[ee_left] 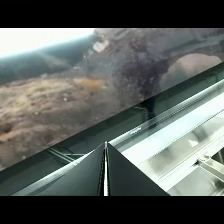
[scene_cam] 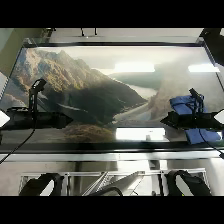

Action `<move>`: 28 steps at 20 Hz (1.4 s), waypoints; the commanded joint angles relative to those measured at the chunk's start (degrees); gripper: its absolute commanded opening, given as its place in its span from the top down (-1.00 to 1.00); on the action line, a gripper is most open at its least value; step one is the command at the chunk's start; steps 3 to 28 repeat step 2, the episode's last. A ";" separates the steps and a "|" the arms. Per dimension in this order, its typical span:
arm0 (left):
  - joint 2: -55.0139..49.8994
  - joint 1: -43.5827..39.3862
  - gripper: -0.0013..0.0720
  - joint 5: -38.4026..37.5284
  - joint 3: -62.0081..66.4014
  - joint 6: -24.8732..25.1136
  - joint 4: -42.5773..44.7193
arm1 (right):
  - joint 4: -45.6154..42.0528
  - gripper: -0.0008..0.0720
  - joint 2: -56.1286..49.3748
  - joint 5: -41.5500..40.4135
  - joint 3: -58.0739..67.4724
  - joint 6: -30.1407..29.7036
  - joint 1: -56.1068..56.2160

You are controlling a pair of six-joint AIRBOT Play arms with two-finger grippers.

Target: Fold the shirts.

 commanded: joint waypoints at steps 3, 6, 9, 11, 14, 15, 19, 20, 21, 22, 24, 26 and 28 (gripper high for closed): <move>0.92 0.02 0.93 0.00 -0.59 0.09 0.00 | -0.04 0.92 0.11 0.07 -0.15 0.17 0.24; 0.92 0.02 0.93 0.00 -0.59 0.09 0.00 | -0.04 0.92 0.11 0.07 -0.15 0.17 0.24; 0.92 0.02 0.93 0.00 -0.59 0.09 0.00 | -0.04 0.92 0.11 0.07 -0.15 0.17 0.24; 0.92 0.02 0.93 0.00 -0.59 0.09 0.00 | -0.04 0.92 0.11 0.07 -0.15 0.17 0.24; 0.92 0.02 0.93 0.00 -0.59 0.09 0.00 | -0.04 0.92 0.11 0.07 -0.15 0.17 0.24; 0.92 0.02 0.93 0.00 -0.59 0.09 0.00 | -0.04 0.92 0.11 0.07 -0.15 0.17 0.24; 0.92 0.02 0.93 0.00 -0.59 0.09 0.00 | -0.04 0.92 0.11 0.07 -0.15 0.17 0.24; 0.92 0.02 0.93 0.00 -0.59 0.09 0.00 | -0.04 0.92 0.11 0.07 -0.15 0.17 0.24; 0.92 0.02 0.93 0.00 -0.59 0.09 0.00 | -0.04 0.92 0.11 0.07 -0.15 0.17 0.24; 0.92 0.02 0.93 0.00 -0.59 0.09 0.00 | -0.04 0.92 0.11 0.07 -0.15 0.17 0.24; 0.92 0.02 0.93 0.00 -0.59 0.09 0.00 | -0.04 0.92 0.11 0.07 -0.15 0.17 0.24; 0.92 0.02 0.93 0.00 -0.59 0.09 0.00 | -0.04 0.92 0.11 0.07 -0.15 0.17 0.24; 0.92 0.02 0.93 0.00 -0.59 0.09 0.00 | -0.04 0.92 0.11 0.07 -0.15 0.17 0.24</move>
